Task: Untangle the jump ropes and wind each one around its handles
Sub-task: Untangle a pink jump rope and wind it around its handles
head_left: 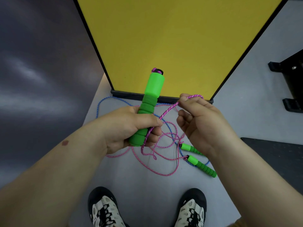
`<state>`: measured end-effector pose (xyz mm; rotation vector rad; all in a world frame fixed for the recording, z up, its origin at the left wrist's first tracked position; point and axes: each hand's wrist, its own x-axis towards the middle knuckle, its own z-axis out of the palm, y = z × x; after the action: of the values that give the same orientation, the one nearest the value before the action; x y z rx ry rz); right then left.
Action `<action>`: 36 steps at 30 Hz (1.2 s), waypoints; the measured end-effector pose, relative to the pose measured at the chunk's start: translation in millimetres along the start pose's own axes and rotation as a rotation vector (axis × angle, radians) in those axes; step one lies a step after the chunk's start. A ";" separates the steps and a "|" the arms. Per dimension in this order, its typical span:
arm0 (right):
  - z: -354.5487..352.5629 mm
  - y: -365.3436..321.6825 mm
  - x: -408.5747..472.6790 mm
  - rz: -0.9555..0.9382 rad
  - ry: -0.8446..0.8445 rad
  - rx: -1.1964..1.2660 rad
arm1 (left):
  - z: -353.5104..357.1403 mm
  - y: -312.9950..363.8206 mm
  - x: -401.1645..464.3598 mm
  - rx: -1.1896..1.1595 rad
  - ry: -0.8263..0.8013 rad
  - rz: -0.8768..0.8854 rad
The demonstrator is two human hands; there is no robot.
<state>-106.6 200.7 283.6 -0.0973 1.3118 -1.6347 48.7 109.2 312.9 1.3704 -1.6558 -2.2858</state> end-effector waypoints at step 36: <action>5.5 7.7 -6.3 0.043 -0.145 -0.148 | -0.6 -0.6 1.3 -0.018 0.031 -0.010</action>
<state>-95.3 202.1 282.9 -0.2711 1.3128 -1.4651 48.6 108.4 311.5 1.4058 -1.6193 -2.2670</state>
